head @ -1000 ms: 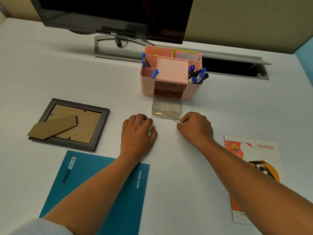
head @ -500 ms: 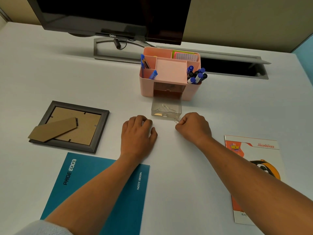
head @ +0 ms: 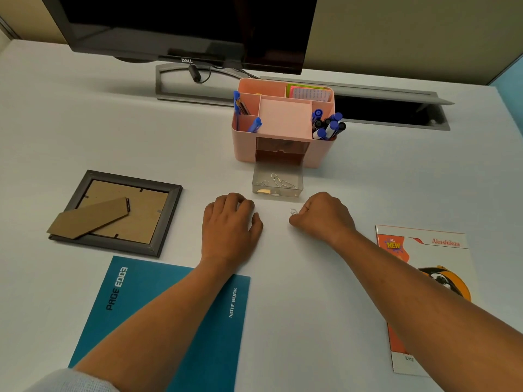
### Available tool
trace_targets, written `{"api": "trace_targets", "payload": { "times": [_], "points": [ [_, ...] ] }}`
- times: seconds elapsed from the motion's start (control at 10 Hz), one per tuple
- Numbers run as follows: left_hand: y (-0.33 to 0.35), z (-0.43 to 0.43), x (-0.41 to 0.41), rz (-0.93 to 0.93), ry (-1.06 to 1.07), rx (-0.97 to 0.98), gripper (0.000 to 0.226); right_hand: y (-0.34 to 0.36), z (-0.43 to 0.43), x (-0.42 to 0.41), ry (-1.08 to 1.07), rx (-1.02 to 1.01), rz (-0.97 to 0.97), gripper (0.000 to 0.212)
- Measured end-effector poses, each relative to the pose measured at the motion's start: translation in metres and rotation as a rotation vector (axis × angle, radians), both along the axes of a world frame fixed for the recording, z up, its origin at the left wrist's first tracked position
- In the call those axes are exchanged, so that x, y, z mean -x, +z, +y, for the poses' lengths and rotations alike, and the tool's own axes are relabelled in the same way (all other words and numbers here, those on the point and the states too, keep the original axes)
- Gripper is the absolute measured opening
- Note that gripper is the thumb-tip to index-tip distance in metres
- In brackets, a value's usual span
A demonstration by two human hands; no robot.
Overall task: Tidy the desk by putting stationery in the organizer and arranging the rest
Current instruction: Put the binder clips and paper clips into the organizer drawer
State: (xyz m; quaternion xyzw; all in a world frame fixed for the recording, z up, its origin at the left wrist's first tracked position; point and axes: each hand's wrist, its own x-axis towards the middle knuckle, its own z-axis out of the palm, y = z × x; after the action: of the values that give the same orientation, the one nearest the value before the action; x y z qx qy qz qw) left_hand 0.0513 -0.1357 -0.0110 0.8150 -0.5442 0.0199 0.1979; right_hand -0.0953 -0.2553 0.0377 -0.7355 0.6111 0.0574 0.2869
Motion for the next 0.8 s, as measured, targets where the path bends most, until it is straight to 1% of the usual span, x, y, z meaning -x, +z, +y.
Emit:
{"api": "trace_targets", "payload": {
  "times": [0.1, 0.3, 0.4, 0.5, 0.6, 0.8],
  "points": [
    [-0.001, 0.000, 0.000, 0.001, 0.000, 0.002, 0.024, 0.003, 0.004, -0.001, 0.076, -0.032, -0.015, 0.020],
    [-0.002, 0.000, 0.000, -0.006, 0.005, -0.001, 0.024, 0.022, 0.010, -0.009, 0.164, -0.023, -0.210, 0.011],
    [-0.002, 0.000, -0.001, -0.006, 0.003, -0.005, 0.025, 0.034, 0.004, -0.020, 0.142, 0.037, -0.317, 0.010],
    [-0.003, 0.000, -0.001, -0.007, 0.000, -0.006, 0.025, 0.043, -0.009, -0.033, 0.129, 0.151, -0.366, 0.011],
    [-0.003, -0.001, -0.002, -0.006, 0.001, -0.008, 0.025, 0.044, -0.023, -0.046, 0.138, 0.216, -0.370, 0.012],
    [-0.002, 0.000, -0.001, 0.007, 0.002, -0.003, 0.026, 0.039, -0.023, -0.046, 0.111, 0.199, -0.442, 0.007]
  ]
}}
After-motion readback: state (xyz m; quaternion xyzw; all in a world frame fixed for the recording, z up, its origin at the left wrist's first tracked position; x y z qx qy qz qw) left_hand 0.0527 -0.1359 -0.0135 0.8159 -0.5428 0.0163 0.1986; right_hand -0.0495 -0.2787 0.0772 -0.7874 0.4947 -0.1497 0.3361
